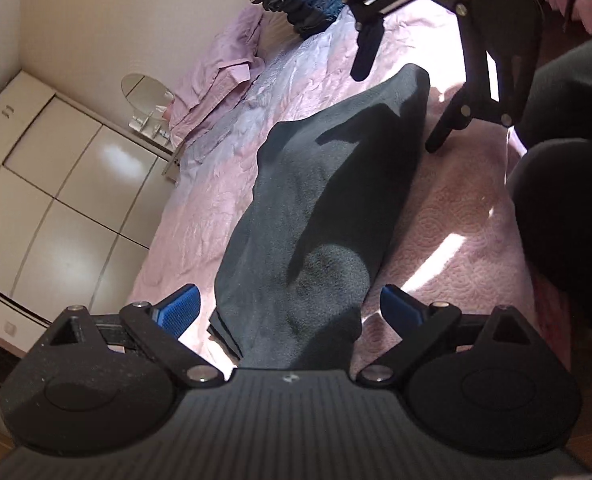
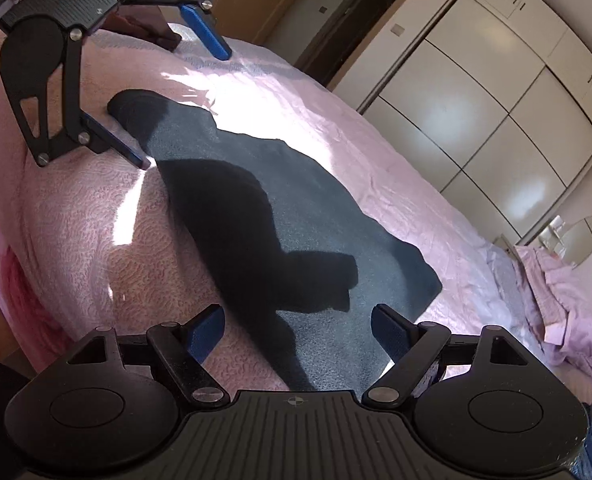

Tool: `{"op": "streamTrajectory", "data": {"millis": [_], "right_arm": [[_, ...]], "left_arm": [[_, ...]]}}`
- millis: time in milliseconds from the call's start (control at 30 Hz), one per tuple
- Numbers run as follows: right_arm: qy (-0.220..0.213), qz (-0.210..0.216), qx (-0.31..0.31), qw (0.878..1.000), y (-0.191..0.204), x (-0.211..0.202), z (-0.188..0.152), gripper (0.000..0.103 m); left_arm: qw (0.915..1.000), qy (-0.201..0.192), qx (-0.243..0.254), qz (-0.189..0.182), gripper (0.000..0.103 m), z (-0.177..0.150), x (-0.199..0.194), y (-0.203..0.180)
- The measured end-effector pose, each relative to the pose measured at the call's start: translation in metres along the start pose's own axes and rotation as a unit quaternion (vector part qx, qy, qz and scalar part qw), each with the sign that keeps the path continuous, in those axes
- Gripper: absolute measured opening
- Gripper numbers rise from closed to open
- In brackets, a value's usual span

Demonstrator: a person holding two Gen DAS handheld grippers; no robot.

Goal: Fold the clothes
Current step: 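Grasp the folded sweater ends with the left gripper while the right gripper grasps beside it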

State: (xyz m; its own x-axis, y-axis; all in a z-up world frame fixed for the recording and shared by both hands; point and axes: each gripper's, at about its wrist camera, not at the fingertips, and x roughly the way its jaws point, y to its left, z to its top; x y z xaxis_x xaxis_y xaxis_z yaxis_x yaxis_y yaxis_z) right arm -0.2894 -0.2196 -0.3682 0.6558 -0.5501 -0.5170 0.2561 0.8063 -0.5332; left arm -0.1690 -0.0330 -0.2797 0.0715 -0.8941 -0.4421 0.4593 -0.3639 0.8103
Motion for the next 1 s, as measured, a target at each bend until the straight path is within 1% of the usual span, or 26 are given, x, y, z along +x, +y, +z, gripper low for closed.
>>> {"op": "streamTrajectory", "data": {"millis": [33,100,133,167,267,367,500,567,667,767,833,933,1000], "right_arm": [[0.000,0.002,-0.010,1.000,0.000,0.002,0.000,0.083],[-0.002,-0.019,-0.031,0.999,0.002,0.006,-0.001,0.083],[0.001,-0.026,-0.042,0.999,0.003,0.009,0.000,0.083],[0.004,-0.030,-0.053,0.998,0.003,0.013,0.000,0.083],[0.012,-0.043,-0.085,0.995,0.006,0.022,0.001,0.083],[0.015,-0.054,-0.110,0.992,0.010,0.031,0.003,0.084],[0.008,-0.066,-0.149,0.987,0.018,0.046,0.008,0.085],[0.005,-0.064,-0.163,0.985,0.017,0.054,0.009,0.087],[-0.002,-0.067,-0.147,0.987,0.003,0.057,0.005,0.092],[0.011,-0.074,-0.130,0.989,-0.008,0.061,0.002,0.095],[0.017,-0.082,-0.137,0.987,-0.005,0.067,0.003,0.095],[0.019,-0.092,-0.165,0.982,0.003,0.081,0.011,0.095],[0.023,-0.090,-0.171,0.981,0.002,0.091,0.016,0.095]], "left_arm": [[0.9998,0.000,0.019,0.007,0.096,0.002,0.005,-0.006],[0.9980,0.000,0.059,0.023,0.098,0.005,0.015,-0.017],[0.9964,-0.003,0.076,0.037,0.100,0.005,0.020,-0.022],[0.9952,-0.002,0.087,0.045,0.101,0.005,0.025,-0.025],[0.9926,0.002,0.098,0.072,0.101,0.006,0.041,-0.027],[0.9914,0.007,0.097,0.088,0.103,0.007,0.055,-0.021],[0.9882,0.003,0.126,0.088,0.103,0.008,0.071,-0.022],[0.9871,0.002,0.135,0.086,0.103,0.007,0.075,-0.019],[0.9870,0.007,0.136,0.086,0.103,0.001,0.079,-0.010],[0.9889,0.014,0.122,0.084,0.103,-0.004,0.081,-0.003],[0.9882,0.021,0.129,0.080,0.103,-0.001,0.088,-0.004],[0.9855,0.024,0.152,0.072,0.103,0.004,0.102,-0.009],[0.9868,0.026,0.147,0.063,0.103,0.005,0.109,-0.005]]}}
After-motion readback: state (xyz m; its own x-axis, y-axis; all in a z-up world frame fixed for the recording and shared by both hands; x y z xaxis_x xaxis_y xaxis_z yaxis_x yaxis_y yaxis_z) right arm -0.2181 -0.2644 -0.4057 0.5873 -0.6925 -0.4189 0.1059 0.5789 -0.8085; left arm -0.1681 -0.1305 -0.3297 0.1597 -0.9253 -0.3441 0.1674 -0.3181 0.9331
